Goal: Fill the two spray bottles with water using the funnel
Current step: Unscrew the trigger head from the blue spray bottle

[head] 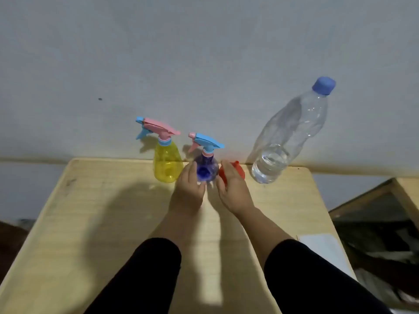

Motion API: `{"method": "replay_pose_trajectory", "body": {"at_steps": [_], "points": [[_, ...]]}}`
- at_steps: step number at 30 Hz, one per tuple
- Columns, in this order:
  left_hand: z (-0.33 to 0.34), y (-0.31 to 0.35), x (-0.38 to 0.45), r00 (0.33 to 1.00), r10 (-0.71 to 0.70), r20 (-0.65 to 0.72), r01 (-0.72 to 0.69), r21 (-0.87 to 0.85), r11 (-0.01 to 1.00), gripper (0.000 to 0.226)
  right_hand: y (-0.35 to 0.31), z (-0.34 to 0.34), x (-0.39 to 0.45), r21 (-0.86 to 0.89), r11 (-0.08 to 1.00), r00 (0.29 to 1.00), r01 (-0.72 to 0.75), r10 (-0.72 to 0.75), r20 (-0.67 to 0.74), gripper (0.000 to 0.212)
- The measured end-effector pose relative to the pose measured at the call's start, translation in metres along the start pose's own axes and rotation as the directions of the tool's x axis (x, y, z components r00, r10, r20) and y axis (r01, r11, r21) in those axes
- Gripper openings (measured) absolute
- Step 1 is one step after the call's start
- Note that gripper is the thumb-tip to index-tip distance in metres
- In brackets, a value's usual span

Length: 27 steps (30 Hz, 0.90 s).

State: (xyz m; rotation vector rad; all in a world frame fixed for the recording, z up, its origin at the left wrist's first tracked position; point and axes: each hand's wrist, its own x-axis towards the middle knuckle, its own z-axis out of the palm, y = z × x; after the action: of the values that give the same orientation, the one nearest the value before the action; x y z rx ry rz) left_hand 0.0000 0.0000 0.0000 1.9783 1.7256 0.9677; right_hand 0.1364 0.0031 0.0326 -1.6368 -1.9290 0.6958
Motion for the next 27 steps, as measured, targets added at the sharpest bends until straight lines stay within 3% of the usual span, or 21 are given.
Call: {"method": "replay_pose_trajectory", "body": {"at_steps": [7,12,20,27], "points": [[0.039,-0.031,0.024,0.984,-0.167,0.063,0.177,-0.222,0.959,0.060,0.032,0.024,0.038,0.117,0.987,0.991,0.106,-0.096,-0.092,0.040],[0.040,-0.021,0.029,0.980,-0.200,0.009,0.193,-0.309,0.931,0.068,0.038,0.036,0.048,0.158,0.981,0.980,0.116,-0.087,-0.181,0.040],[0.034,-0.011,0.014,0.979,-0.199,-0.030,0.182,-0.295,0.938,0.059,0.030,0.034,0.032,0.208,0.975,0.978,0.081,-0.038,-0.204,0.038],[0.016,0.017,-0.045,0.987,-0.161,-0.009,0.153,-0.281,0.947,0.062,0.004,0.022,-0.041,0.259,0.966,0.954,-0.018,0.094,-0.284,0.034]]}}
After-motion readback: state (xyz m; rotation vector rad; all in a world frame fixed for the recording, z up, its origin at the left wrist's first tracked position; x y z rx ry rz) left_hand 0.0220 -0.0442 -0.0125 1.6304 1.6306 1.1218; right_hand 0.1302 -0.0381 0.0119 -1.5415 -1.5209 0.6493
